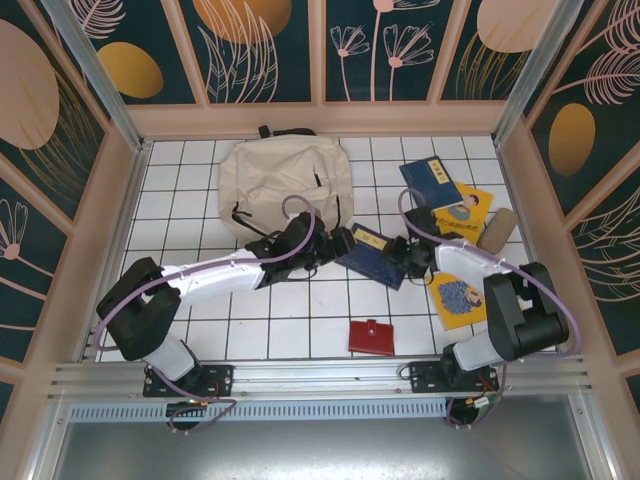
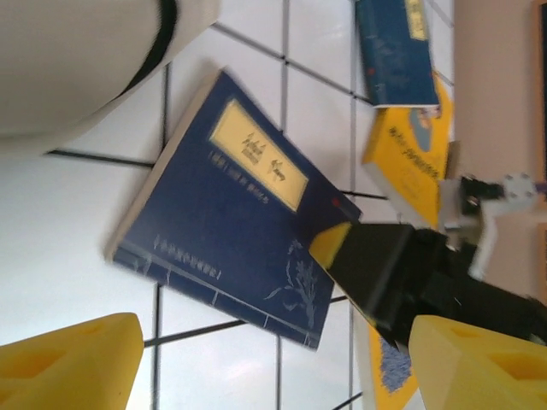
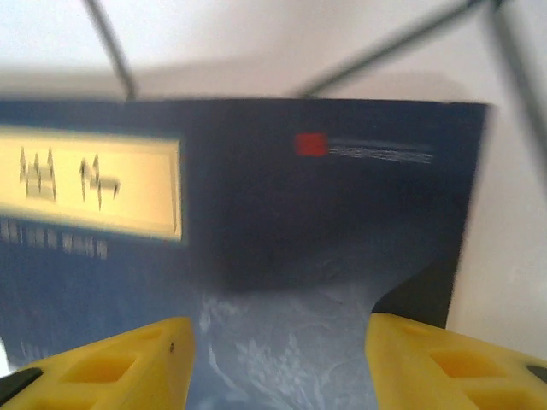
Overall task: Pack the student bag
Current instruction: Rotate the book at the center of the table, then pick up the book at the center of the table.
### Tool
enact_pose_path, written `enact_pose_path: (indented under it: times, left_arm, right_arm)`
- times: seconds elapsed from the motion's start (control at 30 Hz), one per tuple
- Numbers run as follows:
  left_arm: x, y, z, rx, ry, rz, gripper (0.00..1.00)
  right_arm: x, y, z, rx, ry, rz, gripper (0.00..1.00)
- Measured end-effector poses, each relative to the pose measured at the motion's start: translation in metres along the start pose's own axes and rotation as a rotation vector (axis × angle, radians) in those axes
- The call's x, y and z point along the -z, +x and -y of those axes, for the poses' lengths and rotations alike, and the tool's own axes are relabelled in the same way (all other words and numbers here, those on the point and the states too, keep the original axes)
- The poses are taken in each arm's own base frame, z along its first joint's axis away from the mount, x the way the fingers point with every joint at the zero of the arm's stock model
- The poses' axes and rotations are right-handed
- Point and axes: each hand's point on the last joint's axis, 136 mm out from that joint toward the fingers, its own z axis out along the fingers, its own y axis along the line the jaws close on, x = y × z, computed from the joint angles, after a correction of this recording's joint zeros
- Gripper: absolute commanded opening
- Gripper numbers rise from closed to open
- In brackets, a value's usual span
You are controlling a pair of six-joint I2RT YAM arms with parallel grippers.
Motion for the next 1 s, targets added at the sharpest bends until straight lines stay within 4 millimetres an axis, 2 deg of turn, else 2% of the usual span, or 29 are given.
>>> enact_pose_path:
  times: [0.1,0.2,0.27,0.4,0.5,0.63,0.8,1.0]
  left_arm:
    - [-0.002,0.005,-0.018,0.032,-0.040,-0.003,0.79]
    - [-0.003,0.008,-0.028,0.050,-0.060,-0.004,0.74]
    - [-0.006,0.010,-0.030,0.057,-0.062,-0.007,0.72]
    - [-0.015,0.012,-0.034,0.068,-0.065,-0.012,0.68]
    - [-0.021,0.015,-0.040,0.069,-0.078,-0.020,0.67]
    - [-0.029,0.021,-0.048,0.072,-0.095,-0.041,0.66]
    - [-0.040,0.026,-0.059,0.078,-0.120,-0.054,0.59]
    - [-0.046,0.029,-0.063,0.081,-0.122,-0.060,0.52]
  right_arm:
    - [0.001,0.032,-0.023,0.019,-0.059,-0.078,0.57]
    - [0.003,0.037,-0.030,0.024,-0.074,-0.103,0.56]
    - [0.009,0.026,-0.033,0.031,-0.070,-0.083,0.56]
    - [0.022,-0.013,-0.046,0.076,-0.093,0.002,0.54]
    - [0.019,-0.036,-0.046,0.127,-0.065,0.045,0.52]
    - [-0.001,-0.038,-0.042,0.208,-0.019,0.009,0.52]
    - [-0.024,-0.038,-0.025,0.257,0.068,-0.017,0.43]
    - [-0.030,-0.034,-0.018,0.268,0.082,-0.027,0.36]
